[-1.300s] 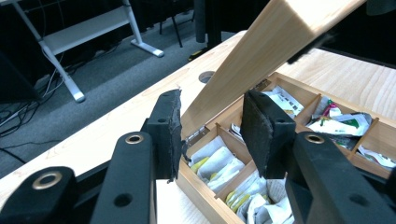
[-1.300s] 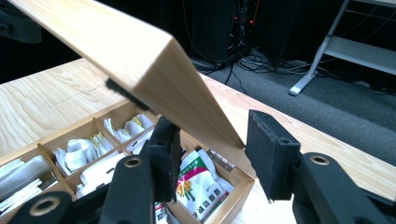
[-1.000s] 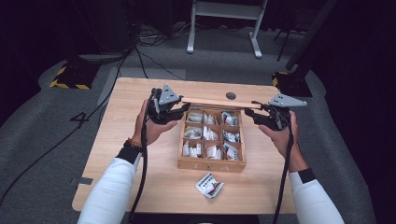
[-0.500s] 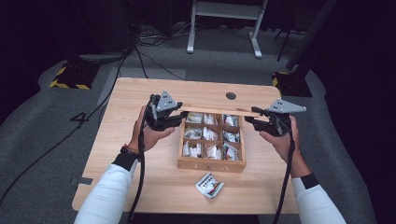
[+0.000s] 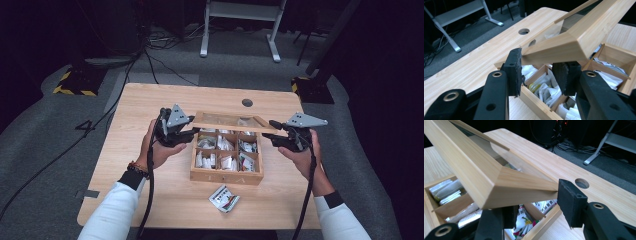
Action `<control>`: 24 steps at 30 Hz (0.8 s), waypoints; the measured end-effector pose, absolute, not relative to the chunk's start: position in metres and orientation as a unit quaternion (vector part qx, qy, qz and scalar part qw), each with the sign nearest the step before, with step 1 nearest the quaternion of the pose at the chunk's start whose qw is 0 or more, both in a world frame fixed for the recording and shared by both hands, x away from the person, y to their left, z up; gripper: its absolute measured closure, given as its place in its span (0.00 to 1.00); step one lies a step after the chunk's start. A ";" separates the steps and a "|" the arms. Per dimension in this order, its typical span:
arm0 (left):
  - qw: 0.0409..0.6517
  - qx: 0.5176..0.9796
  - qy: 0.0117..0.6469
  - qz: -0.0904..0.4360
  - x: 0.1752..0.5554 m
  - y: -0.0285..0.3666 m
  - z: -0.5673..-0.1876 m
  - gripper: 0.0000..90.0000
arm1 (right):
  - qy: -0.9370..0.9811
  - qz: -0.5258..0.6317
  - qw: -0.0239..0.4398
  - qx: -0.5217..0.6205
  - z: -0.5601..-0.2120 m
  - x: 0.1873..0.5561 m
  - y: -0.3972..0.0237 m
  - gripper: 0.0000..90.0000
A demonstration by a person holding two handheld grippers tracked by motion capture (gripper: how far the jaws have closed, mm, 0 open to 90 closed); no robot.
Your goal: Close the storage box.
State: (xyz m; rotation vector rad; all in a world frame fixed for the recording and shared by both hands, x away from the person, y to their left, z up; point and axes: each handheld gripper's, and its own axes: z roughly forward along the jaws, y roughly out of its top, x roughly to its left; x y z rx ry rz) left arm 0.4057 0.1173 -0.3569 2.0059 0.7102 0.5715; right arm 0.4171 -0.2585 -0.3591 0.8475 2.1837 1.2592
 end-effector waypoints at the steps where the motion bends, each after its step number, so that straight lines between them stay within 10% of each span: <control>1: 0.451 0.813 0.287 0.232 0.405 0.117 -0.357 0.66 | 0.798 0.459 0.238 0.309 -0.360 0.416 -0.258 0.58; 24: 0.441 0.825 0.281 0.216 0.394 0.119 -0.373 0.61 | 0.813 0.450 0.226 0.293 -0.371 0.398 -0.259 0.51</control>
